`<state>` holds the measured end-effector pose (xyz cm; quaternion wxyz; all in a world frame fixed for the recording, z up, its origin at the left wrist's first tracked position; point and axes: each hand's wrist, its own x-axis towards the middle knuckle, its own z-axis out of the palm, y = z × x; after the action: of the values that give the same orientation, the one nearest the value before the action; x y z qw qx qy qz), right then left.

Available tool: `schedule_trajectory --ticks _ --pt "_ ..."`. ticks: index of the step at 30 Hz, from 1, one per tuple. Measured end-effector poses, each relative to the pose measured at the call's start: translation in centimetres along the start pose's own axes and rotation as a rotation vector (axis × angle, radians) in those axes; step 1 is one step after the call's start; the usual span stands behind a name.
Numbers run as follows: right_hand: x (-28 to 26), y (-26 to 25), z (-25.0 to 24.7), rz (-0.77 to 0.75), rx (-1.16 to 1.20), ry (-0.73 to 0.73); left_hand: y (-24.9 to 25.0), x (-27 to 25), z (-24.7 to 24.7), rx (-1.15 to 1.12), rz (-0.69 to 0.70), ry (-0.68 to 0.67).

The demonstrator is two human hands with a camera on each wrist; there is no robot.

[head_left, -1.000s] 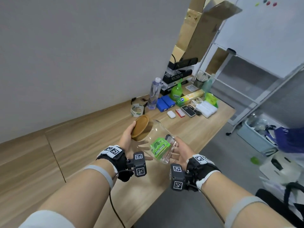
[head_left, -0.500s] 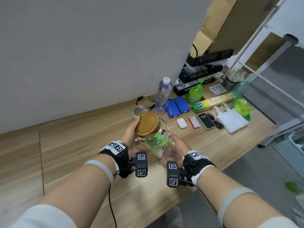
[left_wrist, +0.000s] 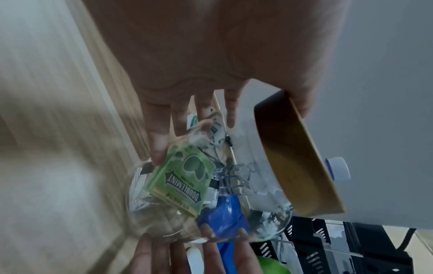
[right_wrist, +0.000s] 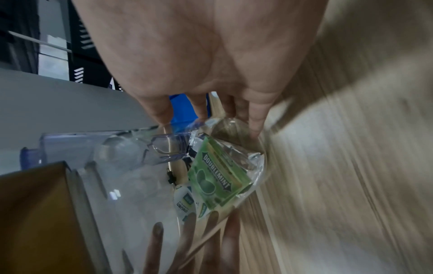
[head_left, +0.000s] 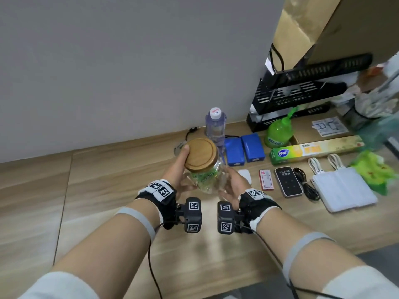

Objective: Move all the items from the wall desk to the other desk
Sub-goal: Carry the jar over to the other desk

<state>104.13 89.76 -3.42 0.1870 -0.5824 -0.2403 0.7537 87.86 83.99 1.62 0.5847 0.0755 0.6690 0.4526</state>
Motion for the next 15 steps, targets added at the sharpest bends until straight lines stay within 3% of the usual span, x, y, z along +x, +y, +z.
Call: schedule_trajectory --ticks 10,15 --pt "2.3 -0.6 -1.1 0.007 0.093 -0.006 0.9 0.8 1.4 0.031 0.028 0.038" --pt "2.1 1.2 -1.2 0.073 -0.137 0.110 -0.3 -0.2 0.2 -0.090 0.042 0.003"
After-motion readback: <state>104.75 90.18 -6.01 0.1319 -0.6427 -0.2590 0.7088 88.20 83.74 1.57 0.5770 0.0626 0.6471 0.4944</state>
